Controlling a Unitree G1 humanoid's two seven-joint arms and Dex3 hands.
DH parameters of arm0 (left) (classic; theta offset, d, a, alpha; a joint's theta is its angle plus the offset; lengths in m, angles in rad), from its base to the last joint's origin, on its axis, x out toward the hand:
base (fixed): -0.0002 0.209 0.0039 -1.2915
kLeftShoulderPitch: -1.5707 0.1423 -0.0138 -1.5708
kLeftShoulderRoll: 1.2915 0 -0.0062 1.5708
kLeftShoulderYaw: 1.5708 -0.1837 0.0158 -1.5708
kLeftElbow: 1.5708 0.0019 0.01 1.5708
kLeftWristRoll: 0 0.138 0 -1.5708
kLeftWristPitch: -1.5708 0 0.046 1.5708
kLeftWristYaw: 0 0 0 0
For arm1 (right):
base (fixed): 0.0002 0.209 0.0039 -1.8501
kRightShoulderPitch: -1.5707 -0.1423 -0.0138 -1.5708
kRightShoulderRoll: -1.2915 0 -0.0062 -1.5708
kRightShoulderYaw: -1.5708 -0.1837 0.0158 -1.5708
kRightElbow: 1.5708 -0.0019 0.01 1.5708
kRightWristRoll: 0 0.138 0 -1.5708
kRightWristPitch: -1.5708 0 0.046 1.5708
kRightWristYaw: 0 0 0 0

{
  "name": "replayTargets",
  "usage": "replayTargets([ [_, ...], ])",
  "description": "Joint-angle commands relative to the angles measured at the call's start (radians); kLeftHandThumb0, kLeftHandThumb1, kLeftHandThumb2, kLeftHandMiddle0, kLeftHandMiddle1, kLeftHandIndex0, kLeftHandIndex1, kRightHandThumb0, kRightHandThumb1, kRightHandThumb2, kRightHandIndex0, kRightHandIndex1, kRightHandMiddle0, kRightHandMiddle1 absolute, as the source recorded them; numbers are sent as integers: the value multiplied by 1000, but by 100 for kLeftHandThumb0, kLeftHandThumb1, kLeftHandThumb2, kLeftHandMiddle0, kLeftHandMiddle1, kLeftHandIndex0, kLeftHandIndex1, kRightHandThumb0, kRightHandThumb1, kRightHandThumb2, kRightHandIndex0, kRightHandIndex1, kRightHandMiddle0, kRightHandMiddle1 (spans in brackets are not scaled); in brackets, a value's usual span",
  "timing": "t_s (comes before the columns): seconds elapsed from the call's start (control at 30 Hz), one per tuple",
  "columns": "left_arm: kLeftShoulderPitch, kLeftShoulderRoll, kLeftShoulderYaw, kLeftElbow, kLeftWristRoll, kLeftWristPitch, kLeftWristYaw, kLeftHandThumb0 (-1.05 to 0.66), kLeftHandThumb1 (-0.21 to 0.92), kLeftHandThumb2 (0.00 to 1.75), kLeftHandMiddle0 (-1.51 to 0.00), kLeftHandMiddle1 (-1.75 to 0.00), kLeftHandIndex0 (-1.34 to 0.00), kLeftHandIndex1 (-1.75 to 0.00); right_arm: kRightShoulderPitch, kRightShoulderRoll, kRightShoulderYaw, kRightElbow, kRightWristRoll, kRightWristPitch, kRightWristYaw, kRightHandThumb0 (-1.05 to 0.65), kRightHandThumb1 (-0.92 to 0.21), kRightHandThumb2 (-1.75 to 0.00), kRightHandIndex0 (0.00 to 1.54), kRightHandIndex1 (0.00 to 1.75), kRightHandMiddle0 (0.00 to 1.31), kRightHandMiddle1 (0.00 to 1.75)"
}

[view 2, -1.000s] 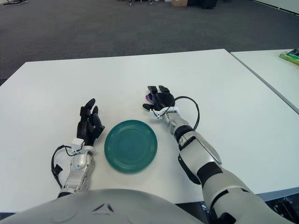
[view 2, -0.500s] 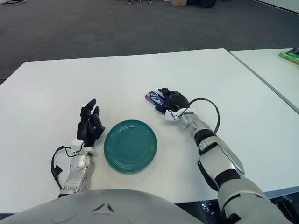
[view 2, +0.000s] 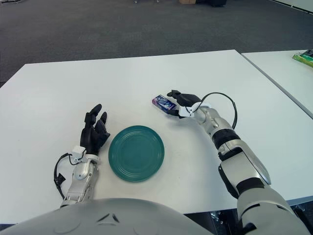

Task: Put the gum into the plate.

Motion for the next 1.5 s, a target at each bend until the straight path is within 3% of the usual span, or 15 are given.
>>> replayTargets([
  [0.0,74,-60,-20,-53,-99,103,-52,-75,92,86,-47,-7,-4,-81,68,-80,63,-65,-25,166,376,-72,-92,-72,47,10,0,55],
  [0.5,98,-69,-27,-86,-149,152,-54,-73,92,83,-47,-6,-6,-82,45,-125,79,-265,-66,215,535,-71,-92,-70,52,9,0,55],
  [0.93,98,-68,-21,-77,-172,150,-65,-73,92,82,-44,-3,-5,-81,47,-116,73,-371,-112,238,526,-71,-92,-61,61,13,0,52],
  [1.47,86,-73,-19,-60,-182,146,-78,-71,92,83,-45,-3,-6,-81,63,-85,70,-459,-166,284,484,-80,-92,-67,42,2,0,33],
])
